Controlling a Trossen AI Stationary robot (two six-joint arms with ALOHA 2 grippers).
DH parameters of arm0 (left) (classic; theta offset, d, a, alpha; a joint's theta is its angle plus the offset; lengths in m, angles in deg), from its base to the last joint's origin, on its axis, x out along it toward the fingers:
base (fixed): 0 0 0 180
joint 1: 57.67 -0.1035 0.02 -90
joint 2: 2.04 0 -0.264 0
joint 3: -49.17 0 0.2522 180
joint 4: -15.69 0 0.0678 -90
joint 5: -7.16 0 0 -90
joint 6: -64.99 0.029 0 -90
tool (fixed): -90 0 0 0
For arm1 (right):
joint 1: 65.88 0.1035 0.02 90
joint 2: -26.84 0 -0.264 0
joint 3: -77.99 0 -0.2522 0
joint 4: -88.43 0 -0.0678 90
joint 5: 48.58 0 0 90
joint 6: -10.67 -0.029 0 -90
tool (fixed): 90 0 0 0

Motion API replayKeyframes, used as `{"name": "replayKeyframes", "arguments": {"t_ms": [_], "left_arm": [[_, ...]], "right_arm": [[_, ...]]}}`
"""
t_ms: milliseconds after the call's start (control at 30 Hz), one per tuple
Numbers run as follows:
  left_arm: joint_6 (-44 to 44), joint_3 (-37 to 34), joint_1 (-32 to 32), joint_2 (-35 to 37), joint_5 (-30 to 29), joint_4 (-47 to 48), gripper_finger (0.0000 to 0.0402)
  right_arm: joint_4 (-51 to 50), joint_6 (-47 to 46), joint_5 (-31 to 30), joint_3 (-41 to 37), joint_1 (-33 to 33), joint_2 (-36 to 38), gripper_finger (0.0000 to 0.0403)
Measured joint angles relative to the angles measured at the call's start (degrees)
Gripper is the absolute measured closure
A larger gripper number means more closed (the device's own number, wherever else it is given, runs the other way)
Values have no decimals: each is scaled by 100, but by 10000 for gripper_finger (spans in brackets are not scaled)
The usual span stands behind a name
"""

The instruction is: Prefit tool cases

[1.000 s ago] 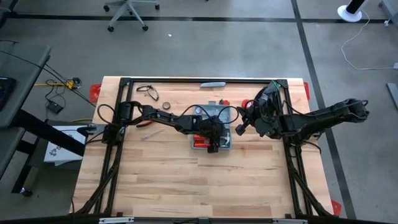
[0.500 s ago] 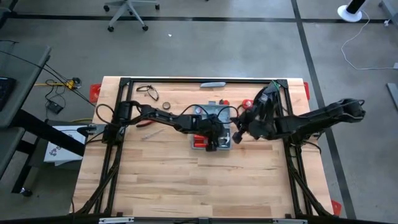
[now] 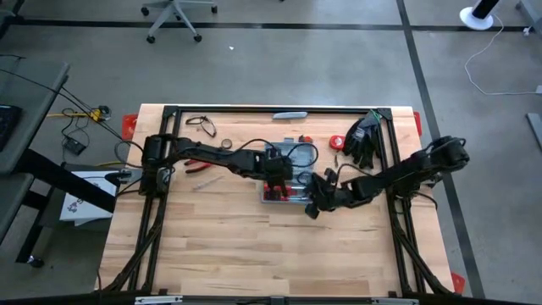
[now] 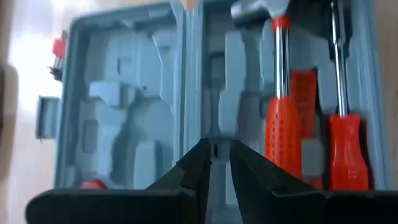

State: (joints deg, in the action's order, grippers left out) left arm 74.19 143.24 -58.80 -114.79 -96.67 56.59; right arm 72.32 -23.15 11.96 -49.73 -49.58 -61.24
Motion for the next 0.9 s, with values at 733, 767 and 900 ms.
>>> {"name": "replayKeyframes", "arguments": {"t_ms": [733, 767, 900], "left_arm": [[-278, -759, 134, -11, 322, -1037, 346], [-242, -762, 134, 9, 199, -1022, 346], [-73, -762, 133, 191, -199, -992, 346]], "right_arm": [[185, -594, -329, -1, -261, -760, 403], [190, -594, -321, -2, -261, -760, 403], [284, -470, -278, -2, -280, -760, 403]]}}
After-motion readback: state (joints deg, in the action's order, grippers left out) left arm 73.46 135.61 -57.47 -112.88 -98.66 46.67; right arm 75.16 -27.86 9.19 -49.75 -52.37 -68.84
